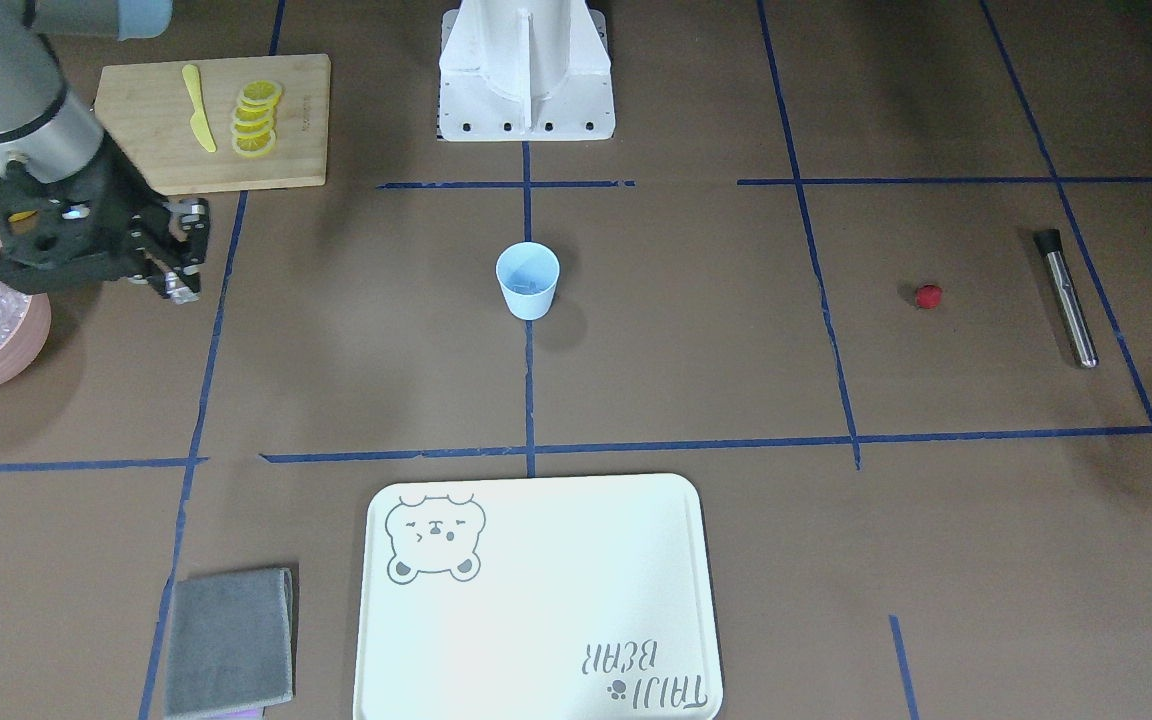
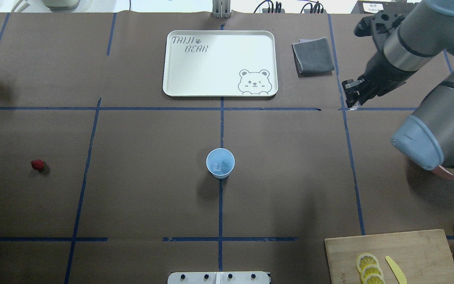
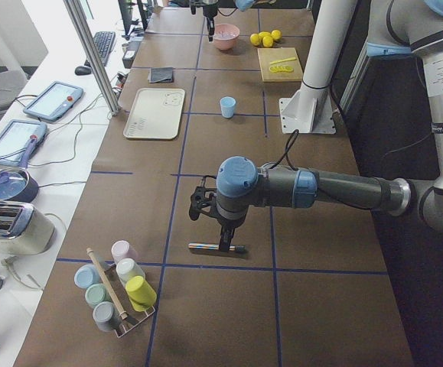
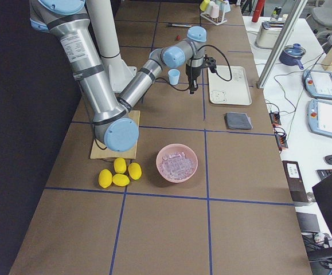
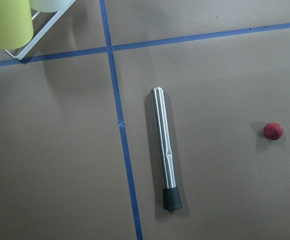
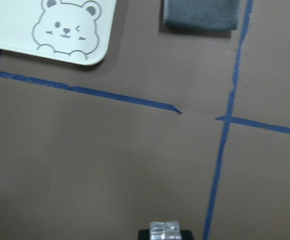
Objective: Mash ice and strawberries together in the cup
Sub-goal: 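Carry the ice cube with the right gripper over the blue cup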
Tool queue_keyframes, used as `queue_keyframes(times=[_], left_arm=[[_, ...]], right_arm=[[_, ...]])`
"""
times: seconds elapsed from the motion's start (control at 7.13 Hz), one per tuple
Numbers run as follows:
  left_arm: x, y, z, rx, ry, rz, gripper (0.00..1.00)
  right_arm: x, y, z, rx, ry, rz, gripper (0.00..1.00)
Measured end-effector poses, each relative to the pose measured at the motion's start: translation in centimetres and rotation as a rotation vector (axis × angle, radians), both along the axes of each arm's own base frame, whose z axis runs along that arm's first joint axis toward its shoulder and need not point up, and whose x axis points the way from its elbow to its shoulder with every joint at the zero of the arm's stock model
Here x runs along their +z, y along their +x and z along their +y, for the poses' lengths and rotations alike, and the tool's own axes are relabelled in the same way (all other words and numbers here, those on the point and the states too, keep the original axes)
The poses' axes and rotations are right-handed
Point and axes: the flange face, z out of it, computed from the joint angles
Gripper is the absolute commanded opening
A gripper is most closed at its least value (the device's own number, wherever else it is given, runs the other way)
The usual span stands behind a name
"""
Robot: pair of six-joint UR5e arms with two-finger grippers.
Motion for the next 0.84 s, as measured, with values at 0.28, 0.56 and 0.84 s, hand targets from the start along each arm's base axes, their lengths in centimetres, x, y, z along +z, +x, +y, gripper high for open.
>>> queue_keyframes(times=[0.28, 0.56, 0.84], left_arm=[[0.0, 0.1, 0.0, 0.002, 0.000, 0.000, 1.00], [0.0, 0.1, 0.0, 0.004, -0.002, 0.000, 1.00], [0.1, 0.1, 0.1, 0.004, -0.004, 0.000, 1.00]], right_arm=[[-6.1, -7.0, 3.5, 0.024, -0.040, -0.011, 0.01], [-9.9, -14.6, 6.9, 0.055, -0.053, -0.001, 0.01], [-11.7, -21.7, 8.7, 0.108, -0.051, -0.031, 0.01]])
